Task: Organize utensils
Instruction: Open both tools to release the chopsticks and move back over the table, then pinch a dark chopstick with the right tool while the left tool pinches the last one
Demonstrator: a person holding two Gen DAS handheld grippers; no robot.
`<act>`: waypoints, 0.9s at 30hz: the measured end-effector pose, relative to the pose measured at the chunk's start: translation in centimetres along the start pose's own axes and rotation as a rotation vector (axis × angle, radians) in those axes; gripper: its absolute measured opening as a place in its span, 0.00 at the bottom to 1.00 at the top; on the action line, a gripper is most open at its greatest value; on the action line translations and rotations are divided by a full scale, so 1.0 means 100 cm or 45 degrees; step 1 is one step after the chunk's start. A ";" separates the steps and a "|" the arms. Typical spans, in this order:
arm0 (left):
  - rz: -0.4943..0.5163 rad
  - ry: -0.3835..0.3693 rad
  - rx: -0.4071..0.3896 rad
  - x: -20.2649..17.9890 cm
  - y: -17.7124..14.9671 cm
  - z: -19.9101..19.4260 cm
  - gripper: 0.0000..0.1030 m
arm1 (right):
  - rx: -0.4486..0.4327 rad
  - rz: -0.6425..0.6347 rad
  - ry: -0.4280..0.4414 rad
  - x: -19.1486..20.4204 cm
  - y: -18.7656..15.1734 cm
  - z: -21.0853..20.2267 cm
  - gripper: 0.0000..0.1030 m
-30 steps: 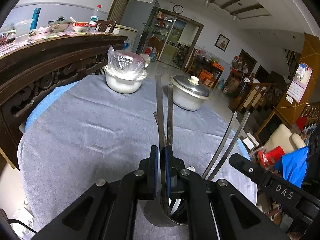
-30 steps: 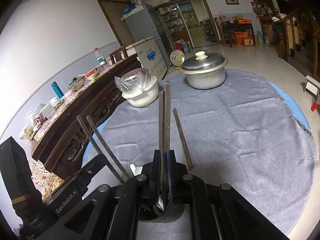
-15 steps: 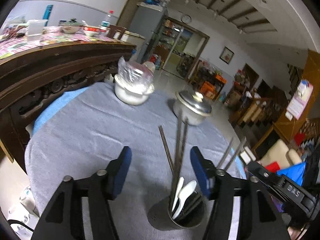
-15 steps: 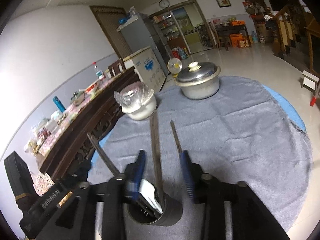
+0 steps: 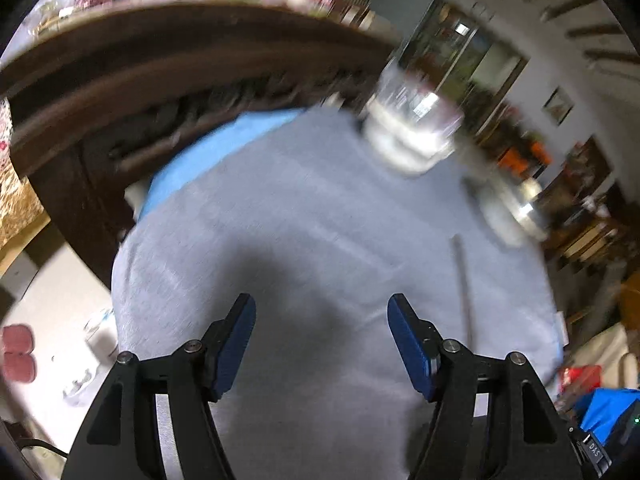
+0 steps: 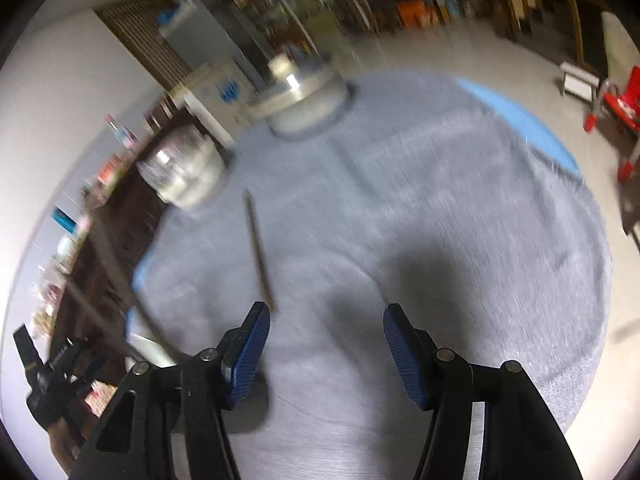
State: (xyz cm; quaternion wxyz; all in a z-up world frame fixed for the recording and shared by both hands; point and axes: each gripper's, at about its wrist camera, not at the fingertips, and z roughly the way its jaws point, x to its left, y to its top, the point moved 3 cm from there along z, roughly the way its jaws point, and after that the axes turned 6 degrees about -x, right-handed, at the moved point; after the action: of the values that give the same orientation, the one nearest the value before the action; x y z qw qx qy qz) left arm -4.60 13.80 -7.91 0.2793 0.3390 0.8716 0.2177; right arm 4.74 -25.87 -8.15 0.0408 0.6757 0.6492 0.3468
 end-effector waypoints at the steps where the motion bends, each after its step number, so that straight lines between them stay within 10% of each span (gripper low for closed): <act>1: -0.001 0.023 0.043 0.004 -0.004 0.012 0.67 | 0.035 -0.014 -0.012 -0.004 -0.002 0.008 0.61; 27: 0.052 0.053 0.177 0.003 -0.003 0.087 0.67 | 0.344 -0.728 -0.093 0.107 0.039 0.164 0.61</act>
State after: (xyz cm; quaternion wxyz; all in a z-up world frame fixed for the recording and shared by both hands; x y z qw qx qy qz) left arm 0.57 15.45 -14.71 0.2324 0.3708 0.8831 0.1693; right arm 15.66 -10.26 -14.11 0.0697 0.4771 0.8512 0.2073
